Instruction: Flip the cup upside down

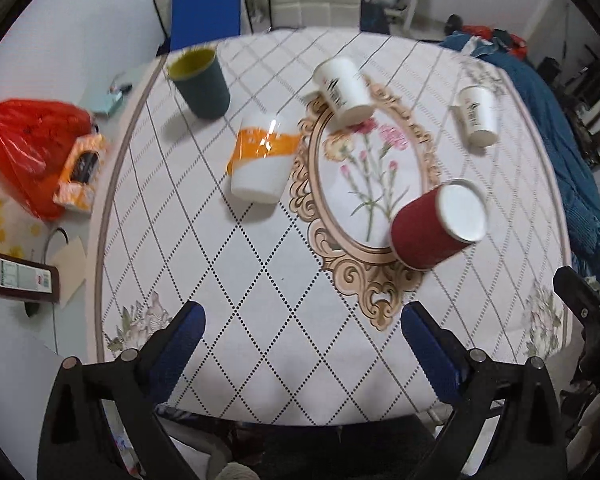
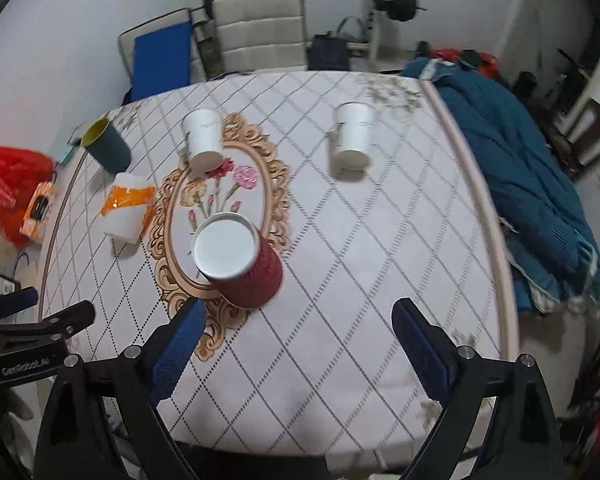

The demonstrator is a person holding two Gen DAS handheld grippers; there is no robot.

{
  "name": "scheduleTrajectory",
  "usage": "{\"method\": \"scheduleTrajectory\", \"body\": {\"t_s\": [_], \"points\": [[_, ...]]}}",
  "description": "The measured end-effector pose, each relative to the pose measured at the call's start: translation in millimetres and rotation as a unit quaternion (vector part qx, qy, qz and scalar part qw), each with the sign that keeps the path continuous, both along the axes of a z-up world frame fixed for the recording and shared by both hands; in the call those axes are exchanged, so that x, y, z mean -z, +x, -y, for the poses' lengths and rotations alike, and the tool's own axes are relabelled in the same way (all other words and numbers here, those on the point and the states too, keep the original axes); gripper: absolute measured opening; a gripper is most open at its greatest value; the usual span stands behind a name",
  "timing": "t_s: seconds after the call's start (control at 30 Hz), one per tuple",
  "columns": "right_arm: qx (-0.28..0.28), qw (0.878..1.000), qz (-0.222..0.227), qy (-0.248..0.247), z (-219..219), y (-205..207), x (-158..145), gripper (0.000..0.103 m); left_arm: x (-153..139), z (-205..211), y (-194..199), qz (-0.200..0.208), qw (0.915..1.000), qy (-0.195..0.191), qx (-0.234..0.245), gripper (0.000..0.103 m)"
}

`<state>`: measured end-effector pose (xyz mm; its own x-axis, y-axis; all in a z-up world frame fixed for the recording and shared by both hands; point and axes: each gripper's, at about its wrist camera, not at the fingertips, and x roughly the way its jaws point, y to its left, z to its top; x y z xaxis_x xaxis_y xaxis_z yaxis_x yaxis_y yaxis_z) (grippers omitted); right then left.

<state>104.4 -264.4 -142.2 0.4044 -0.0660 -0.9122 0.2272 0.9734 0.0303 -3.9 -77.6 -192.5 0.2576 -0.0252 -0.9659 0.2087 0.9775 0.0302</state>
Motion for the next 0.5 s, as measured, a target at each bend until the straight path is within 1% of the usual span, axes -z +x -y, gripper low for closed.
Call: {"method": "scheduleTrajectory", "body": {"t_s": [0.17,0.37,0.5], "points": [[0.034,0.999,0.017,-0.001,5,-35,-32,0.096,-38,4,-23,0.039,0.9990,0.005,0.018,0.100],[0.034,0.999,0.030,-0.014,5,-71,-79,0.096,-91,6,-54,0.080,0.9966,-0.011,0.017,0.100],[0.026,0.999,0.037,-0.021,4,-90,-113,0.096,-122,9,-73,0.094,0.9954,-0.012,0.014,0.100]]}}
